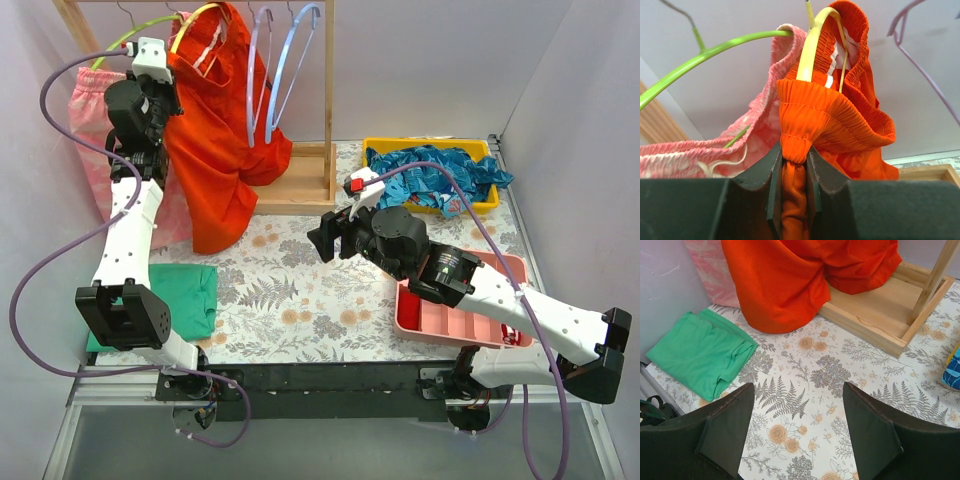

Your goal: Place the shorts on the hanger

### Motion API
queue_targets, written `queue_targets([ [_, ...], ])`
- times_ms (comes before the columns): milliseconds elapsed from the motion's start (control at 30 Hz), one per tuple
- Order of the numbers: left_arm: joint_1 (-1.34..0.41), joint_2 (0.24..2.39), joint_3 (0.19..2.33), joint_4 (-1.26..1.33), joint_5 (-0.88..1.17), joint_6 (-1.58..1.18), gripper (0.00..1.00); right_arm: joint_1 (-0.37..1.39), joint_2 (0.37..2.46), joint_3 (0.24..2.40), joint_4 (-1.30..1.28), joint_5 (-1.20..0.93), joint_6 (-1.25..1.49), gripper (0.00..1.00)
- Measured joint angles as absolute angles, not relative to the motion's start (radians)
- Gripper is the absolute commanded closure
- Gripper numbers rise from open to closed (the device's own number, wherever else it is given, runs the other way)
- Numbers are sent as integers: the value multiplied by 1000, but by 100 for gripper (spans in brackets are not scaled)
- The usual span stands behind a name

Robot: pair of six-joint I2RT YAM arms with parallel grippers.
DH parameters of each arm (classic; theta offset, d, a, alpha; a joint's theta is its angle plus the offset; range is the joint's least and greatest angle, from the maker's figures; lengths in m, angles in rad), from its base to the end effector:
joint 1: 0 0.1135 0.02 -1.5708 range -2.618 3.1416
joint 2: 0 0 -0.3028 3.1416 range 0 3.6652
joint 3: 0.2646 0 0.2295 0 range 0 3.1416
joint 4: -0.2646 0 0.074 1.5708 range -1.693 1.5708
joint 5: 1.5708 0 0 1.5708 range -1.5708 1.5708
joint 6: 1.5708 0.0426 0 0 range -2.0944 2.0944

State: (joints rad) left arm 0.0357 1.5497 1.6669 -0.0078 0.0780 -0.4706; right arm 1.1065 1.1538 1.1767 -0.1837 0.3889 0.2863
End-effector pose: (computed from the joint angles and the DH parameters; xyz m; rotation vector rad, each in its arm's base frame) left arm 0.3423 0.0089 0.5145 -0.3069 1.4426 -0.4109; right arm 0.1172 0.1979 0.4373 -0.4276 1.7170 0.6888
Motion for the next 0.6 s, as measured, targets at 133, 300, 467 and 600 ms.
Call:
queue_targets([
  [133, 58, 1550, 1660, 4, 70, -490, 92, 1106, 1154, 1177, -184, 389, 287, 21],
  [300, 63, 1550, 1660, 9, 38, -523, 24, 1106, 1158, 1189, -185, 386, 287, 21],
  [467, 65, 1536, 1662, 30, -54, -570, 2, 1106, 1164, 1197, -184, 382, 290, 20],
  [600, 66, 1510, 1684, 12, -112, -631, 2, 1106, 1167, 1197, -184, 375, 290, 18],
])
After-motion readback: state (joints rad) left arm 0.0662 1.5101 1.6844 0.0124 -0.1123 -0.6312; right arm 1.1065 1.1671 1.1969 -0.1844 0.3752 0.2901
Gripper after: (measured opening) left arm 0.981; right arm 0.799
